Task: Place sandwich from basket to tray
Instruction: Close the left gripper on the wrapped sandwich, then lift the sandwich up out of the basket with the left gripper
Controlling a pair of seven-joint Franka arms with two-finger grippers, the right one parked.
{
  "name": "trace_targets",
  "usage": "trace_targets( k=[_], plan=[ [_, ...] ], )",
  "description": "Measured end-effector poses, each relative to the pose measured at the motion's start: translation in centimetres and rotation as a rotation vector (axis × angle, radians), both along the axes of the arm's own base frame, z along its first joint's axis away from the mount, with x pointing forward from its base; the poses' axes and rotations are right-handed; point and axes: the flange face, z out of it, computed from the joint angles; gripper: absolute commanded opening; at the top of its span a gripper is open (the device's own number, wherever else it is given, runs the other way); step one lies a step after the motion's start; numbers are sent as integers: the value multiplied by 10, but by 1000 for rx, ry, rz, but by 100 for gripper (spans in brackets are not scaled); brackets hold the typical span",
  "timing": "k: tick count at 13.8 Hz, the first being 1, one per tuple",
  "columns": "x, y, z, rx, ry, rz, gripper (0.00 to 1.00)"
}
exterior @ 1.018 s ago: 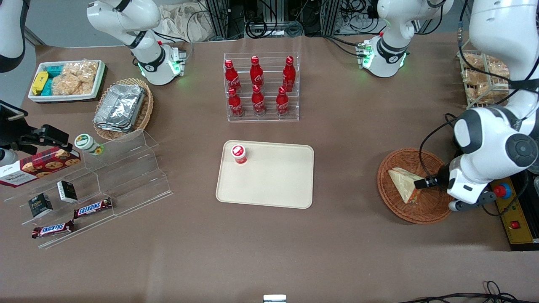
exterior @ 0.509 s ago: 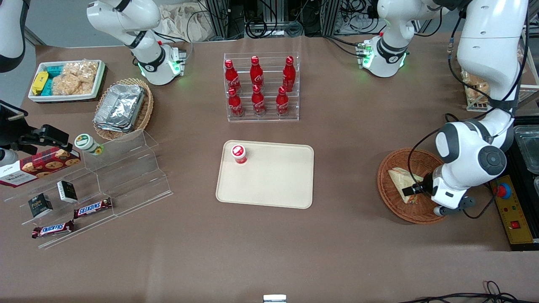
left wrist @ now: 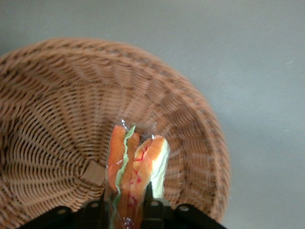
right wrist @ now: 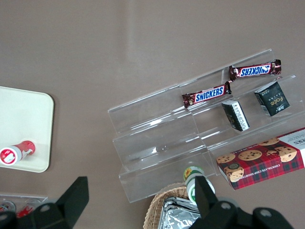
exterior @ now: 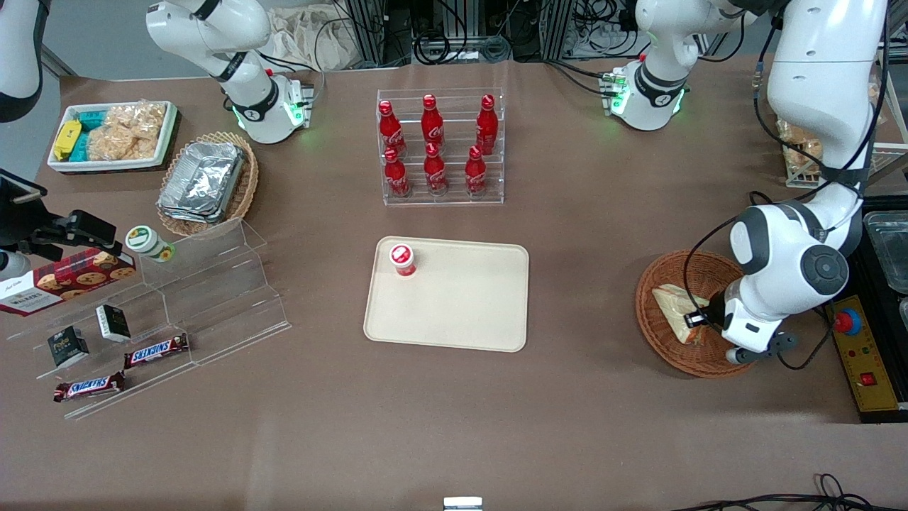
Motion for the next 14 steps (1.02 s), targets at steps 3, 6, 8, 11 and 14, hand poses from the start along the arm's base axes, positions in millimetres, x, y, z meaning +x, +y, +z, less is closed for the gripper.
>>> trace_targets(
  k=[3,6,8,11,14],
  plan=[
    [15,-9,65,-4,-15,-20,10],
    [22,-8,154,8,-22,-39,9],
    [20,-6,208,32,-10,-53,9],
    [10,-6,275,66,2,-67,6],
    [-8,-21,327,88,42,-96,5]
  ],
)
